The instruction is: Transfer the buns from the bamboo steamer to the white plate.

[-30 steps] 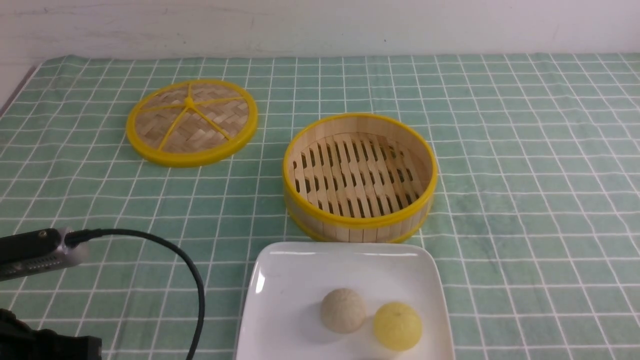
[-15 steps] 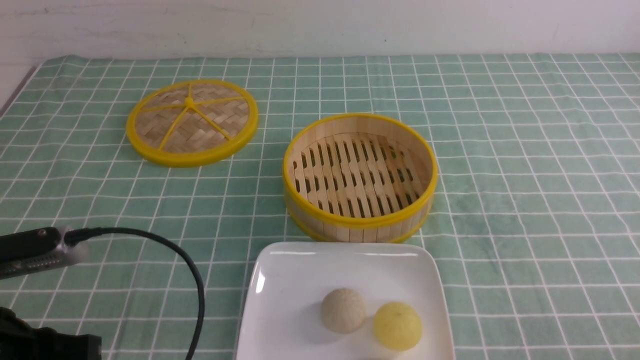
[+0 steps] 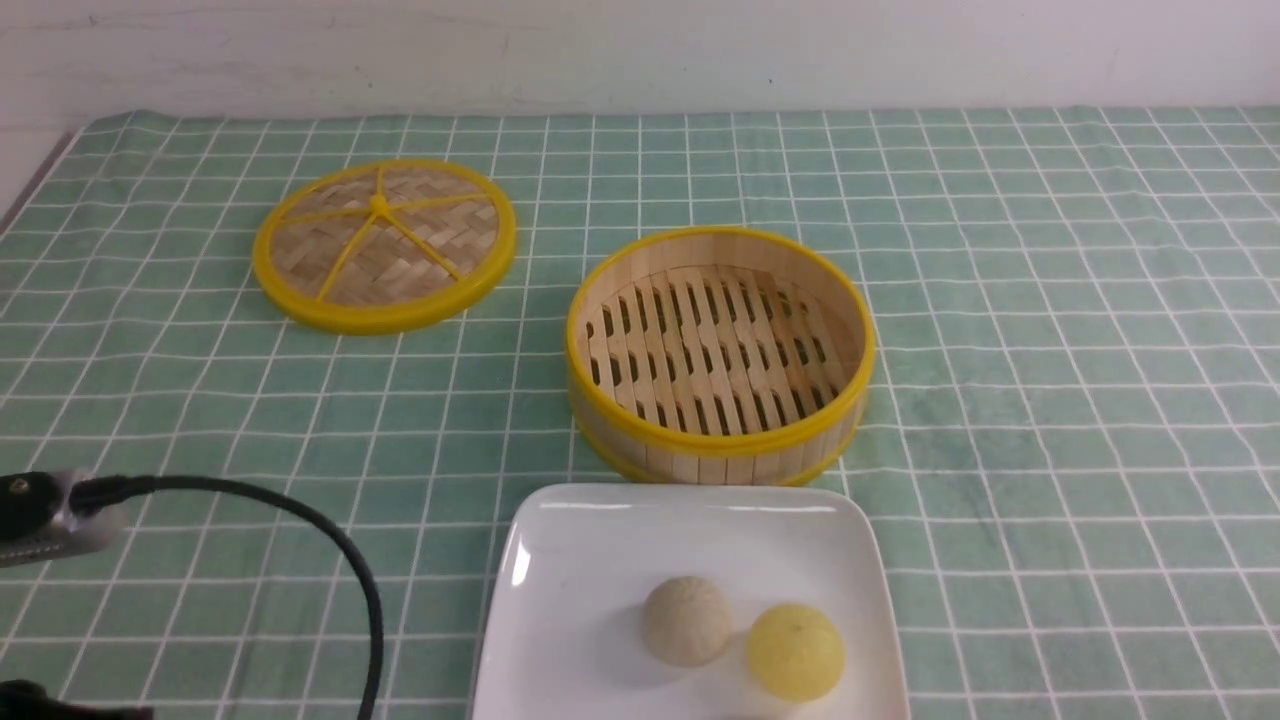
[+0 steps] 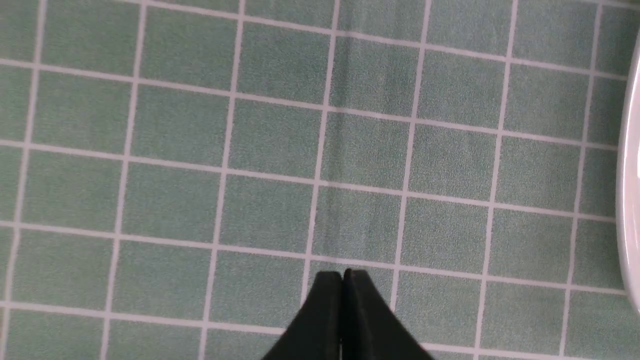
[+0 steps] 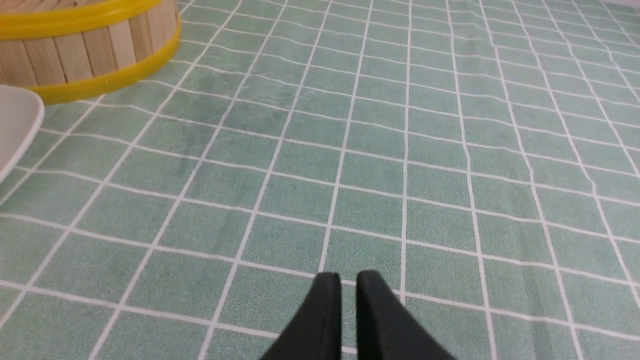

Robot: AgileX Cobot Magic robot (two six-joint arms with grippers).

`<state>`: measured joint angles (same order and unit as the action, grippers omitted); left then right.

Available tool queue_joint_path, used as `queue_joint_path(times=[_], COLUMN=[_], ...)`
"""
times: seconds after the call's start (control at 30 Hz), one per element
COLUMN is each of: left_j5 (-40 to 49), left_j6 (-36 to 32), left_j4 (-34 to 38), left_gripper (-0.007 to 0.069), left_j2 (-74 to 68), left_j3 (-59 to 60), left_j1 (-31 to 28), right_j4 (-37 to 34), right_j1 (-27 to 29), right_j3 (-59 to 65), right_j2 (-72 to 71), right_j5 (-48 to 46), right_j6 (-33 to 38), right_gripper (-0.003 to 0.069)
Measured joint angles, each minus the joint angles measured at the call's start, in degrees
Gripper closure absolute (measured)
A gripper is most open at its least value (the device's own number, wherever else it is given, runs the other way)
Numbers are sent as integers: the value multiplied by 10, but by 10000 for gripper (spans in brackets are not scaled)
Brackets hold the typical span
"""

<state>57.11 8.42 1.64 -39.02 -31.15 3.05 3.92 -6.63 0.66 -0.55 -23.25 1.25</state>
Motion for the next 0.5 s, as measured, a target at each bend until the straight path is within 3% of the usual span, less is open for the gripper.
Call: queue_joint_path(times=[0.27, 0.43, 0.5], left_j5=[7, -93, -183], left_j6=[-15, -17, -37], left_j4=[31, 112, 164], left_gripper=[623, 623, 622], left_j2=[155, 218, 233], left_j3=[0, 18, 39], left_j1=[0, 0, 0], right_j4=[0, 0, 0], right_j1=[0, 0, 0], right_j3=[0, 0, 0], right_j2=[0, 0, 0], right_j5=[0, 0, 0], right_j6=[0, 0, 0], right_gripper=[573, 568, 566])
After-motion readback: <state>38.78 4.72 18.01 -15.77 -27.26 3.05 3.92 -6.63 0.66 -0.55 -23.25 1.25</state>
